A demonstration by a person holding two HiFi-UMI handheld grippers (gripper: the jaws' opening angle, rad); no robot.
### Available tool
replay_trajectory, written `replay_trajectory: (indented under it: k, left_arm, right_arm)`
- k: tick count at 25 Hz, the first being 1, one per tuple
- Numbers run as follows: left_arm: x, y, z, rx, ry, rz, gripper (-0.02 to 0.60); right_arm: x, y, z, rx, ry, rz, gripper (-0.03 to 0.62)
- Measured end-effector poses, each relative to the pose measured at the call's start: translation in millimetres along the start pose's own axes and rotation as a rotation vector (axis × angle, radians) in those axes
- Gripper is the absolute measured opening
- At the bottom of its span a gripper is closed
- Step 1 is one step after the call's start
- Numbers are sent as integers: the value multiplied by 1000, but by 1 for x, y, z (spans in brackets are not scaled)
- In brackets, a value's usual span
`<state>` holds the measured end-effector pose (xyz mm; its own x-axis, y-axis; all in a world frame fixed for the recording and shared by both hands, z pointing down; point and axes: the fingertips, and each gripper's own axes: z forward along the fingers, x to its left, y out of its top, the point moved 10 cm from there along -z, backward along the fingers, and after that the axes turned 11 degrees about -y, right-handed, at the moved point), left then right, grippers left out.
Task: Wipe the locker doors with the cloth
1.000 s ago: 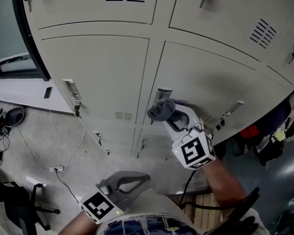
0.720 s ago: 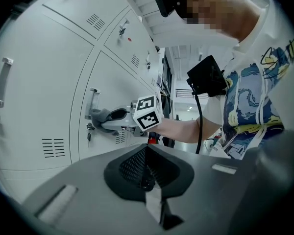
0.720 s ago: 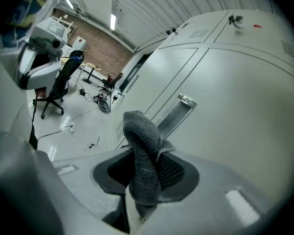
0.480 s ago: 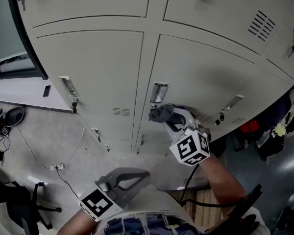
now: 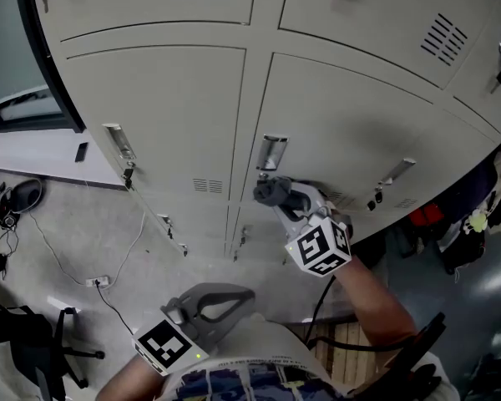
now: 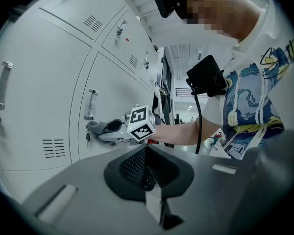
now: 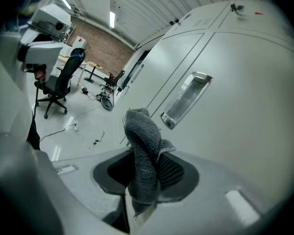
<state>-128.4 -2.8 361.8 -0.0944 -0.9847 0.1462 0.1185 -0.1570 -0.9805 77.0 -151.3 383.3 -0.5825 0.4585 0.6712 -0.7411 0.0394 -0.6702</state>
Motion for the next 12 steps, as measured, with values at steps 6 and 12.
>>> replay_trajectory:
  k: [6,12]
  left_arm:
    - [-3,3,0,6,2,0,3]
    - [-4,2,0,9,7,0,3]
  right_arm:
    - [13,-18,9,-27,35,27,112]
    - [29,-17,20,-18,7,-56,110]
